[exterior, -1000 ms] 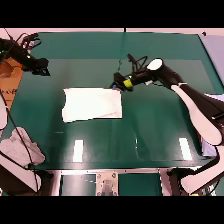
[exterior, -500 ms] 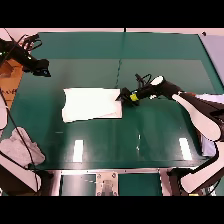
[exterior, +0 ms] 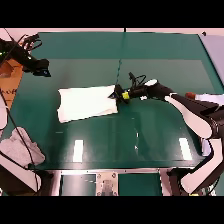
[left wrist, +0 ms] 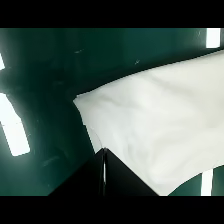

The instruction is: Fold the shirts.

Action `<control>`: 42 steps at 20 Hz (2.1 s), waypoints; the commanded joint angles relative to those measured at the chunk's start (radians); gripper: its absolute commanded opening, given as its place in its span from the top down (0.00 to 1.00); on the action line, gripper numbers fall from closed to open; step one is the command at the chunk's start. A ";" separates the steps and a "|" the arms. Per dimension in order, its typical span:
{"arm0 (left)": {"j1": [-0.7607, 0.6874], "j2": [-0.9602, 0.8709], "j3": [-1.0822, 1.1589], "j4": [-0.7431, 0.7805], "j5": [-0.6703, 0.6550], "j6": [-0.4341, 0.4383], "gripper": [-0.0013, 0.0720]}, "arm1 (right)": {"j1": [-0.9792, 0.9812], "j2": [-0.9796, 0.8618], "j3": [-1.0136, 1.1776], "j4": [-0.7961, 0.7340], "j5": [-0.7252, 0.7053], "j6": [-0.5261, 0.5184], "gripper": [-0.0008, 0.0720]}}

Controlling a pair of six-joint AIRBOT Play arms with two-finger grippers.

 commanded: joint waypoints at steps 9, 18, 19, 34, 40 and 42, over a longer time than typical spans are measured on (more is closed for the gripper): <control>0.001 0.000 0.000 -0.013 -0.023 -0.025 0.95 | -0.592 0.427 0.154 -0.063 0.119 0.092 0.97; 0.000 0.000 0.000 -0.014 -0.017 -0.031 0.95 | -1.281 0.621 0.154 -0.352 0.320 0.241 0.97; 0.000 0.000 0.000 -0.014 -0.018 -0.031 0.95 | -1.326 0.632 0.153 -0.392 0.357 0.261 0.97; 0.000 0.000 0.000 -0.091 -0.037 -0.027 0.95 | -1.663 0.958 -0.535 -0.933 0.396 0.494 0.97; 0.000 0.000 0.000 -0.105 -0.043 -0.027 0.95 | -1.667 0.954 -0.502 -1.018 0.383 0.486 0.03; 0.000 0.000 0.000 -0.150 -0.050 -0.024 0.95 | -1.666 0.954 -0.430 -1.008 0.440 0.487 0.04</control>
